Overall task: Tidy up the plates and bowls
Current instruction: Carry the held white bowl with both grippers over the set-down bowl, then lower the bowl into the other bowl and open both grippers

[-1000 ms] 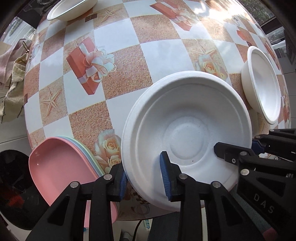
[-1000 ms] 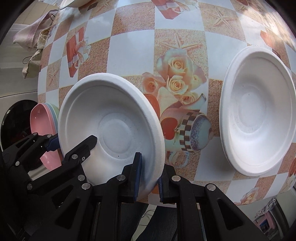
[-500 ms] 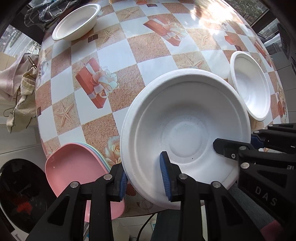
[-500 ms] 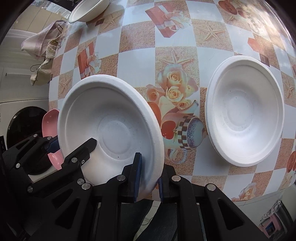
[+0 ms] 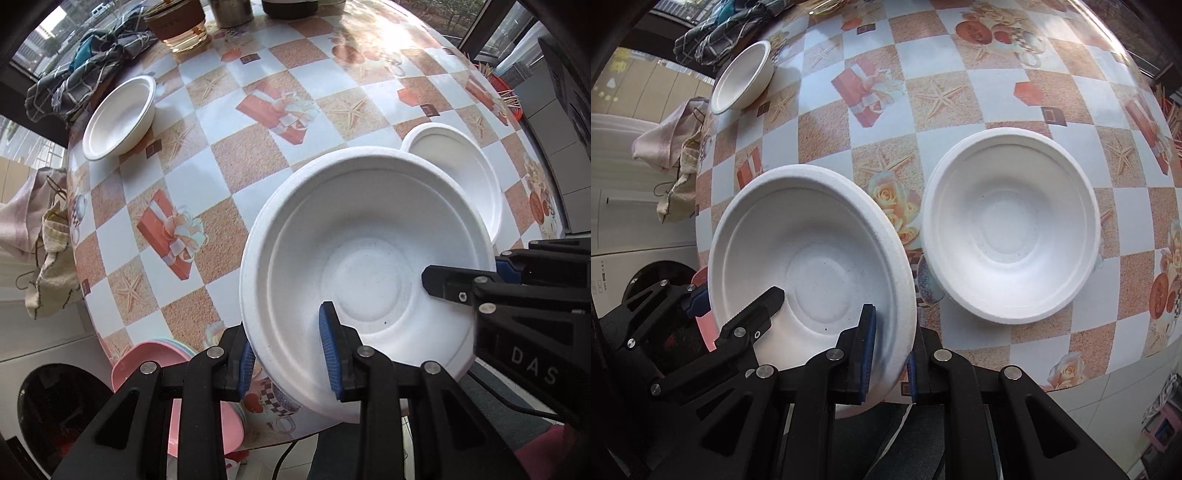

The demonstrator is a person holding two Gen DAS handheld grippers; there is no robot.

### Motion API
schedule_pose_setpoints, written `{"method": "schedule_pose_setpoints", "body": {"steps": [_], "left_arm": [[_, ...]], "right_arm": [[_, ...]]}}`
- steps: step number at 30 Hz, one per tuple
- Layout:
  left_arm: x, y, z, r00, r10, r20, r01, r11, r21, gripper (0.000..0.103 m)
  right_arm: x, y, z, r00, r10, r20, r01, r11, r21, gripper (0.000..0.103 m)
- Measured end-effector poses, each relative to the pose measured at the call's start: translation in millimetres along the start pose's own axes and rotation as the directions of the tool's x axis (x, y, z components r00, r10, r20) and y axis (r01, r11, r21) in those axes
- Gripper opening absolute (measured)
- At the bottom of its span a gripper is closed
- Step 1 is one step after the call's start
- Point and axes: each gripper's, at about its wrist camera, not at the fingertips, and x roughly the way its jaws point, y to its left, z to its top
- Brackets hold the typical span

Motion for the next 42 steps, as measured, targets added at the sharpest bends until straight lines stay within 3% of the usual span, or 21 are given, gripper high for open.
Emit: {"method": "schedule_pose_setpoints", "body": {"steps": [8, 16, 30, 40, 41, 42], "left_arm": [[3, -36, 42, 0.999, -0.042, 0.032, 0.039, 0.994, 0.102, 0.035], [19, -74, 67, 0.998, -0.058, 0.004, 0.057, 0.979, 0.196, 0.035], [42, -86, 88, 0.997, -0.064, -0.049, 0.071, 0.981, 0.180, 0.035], [35, -58, 83, 0.995, -0.103, -0.014, 0.103, 0.987, 0.121, 0.066], [32, -51, 83, 0.994, -0.109, -0.005, 0.109, 0.989, 0.101, 0.068], [30, -43, 82, 0.994, -0.114, 0.004, 0.113, 0.991, 0.077, 0.070]], "right_arm": [[-28, -61, 1, 0.999, -0.010, 0.043, 0.004, 0.989, 0.145, 0.017], [-38, -107, 12, 0.998, -0.041, 0.045, 0.030, 0.972, 0.235, 0.017], [-23, -129, 25, 0.998, -0.065, 0.003, 0.062, 0.965, 0.253, 0.017], [-24, -128, 29, 0.996, -0.090, 0.004, 0.086, 0.963, 0.257, 0.017], [-25, -130, 29, 0.996, -0.094, 0.004, 0.089, 0.960, 0.265, 0.026], [-26, -132, 29, 0.995, -0.100, 0.003, 0.095, 0.957, 0.274, 0.061]]}}
